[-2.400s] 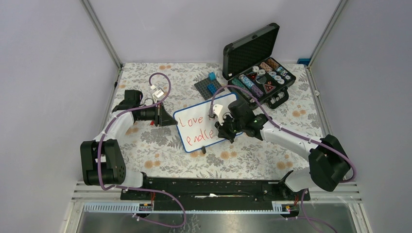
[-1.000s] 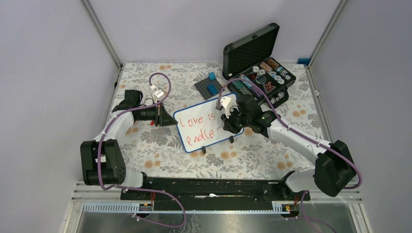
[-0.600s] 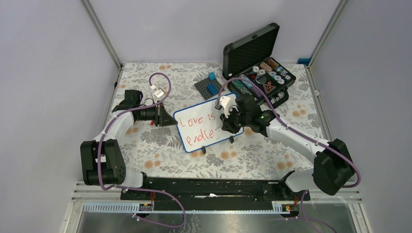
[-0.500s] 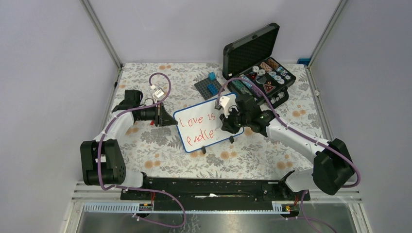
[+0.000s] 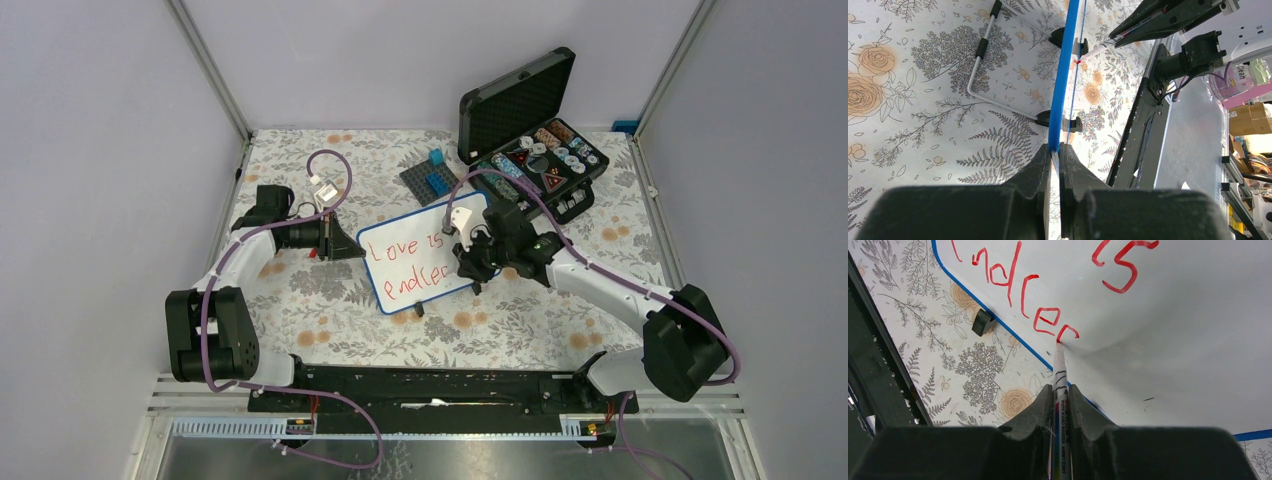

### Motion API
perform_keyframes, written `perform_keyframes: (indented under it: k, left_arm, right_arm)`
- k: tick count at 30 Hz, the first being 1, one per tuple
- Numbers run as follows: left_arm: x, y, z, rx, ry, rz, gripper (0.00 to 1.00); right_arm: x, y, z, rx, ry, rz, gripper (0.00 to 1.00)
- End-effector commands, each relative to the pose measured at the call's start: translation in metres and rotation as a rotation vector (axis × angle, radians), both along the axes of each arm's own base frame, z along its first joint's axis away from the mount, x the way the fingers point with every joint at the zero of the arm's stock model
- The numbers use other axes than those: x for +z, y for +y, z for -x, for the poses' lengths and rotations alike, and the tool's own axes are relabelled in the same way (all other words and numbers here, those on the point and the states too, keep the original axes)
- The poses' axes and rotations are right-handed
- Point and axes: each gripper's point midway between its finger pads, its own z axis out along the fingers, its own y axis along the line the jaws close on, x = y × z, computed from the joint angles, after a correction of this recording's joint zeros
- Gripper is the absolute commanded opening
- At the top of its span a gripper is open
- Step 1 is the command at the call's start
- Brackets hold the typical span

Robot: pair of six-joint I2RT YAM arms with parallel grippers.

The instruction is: Write a sentence on the whiteboard

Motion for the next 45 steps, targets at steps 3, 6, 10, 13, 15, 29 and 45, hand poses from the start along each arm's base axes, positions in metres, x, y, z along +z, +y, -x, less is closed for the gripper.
perform_keyframes:
  k: [3,6,10,13,15,29,45]
  left_arm:
    - [0.003,-0.002,-0.004,-0.019,-0.06,-0.029,0.0]
    - [0.004,-0.002,-0.003,-0.019,-0.062,-0.029,0.0]
    - [0.005,-0.002,-0.004,-0.019,-0.063,-0.028,0.0]
    - [0.005,-0.002,-0.005,-0.02,-0.062,-0.026,0.0]
    - [0.005,-0.002,-0.005,-0.02,-0.062,-0.026,0.0]
    - [0.004,-0.002,-0.004,-0.017,-0.063,-0.031,0.0]
    - [0.005,-0.002,-0.004,-0.017,-0.064,-0.029,0.0]
  right_arm:
    - [0.01,-0.009,-0.016,-0.045,-0.098,0.02,0.0]
    - [0.008,-0.015,-0.015,-0.053,-0.097,0.039,0.0]
    - [-0.002,-0.021,-0.009,-0.045,-0.083,0.057,0.0]
    - [-0.007,-0.02,-0.005,-0.031,-0.06,0.057,0.0]
    - [-0.009,-0.018,-0.003,-0.023,-0.05,0.054,0.0]
    - [0.002,0.014,0.005,0.043,-0.037,0.006,0.0]
    - [0.033,-0.006,-0.001,-0.015,-0.028,-0.074,0.0]
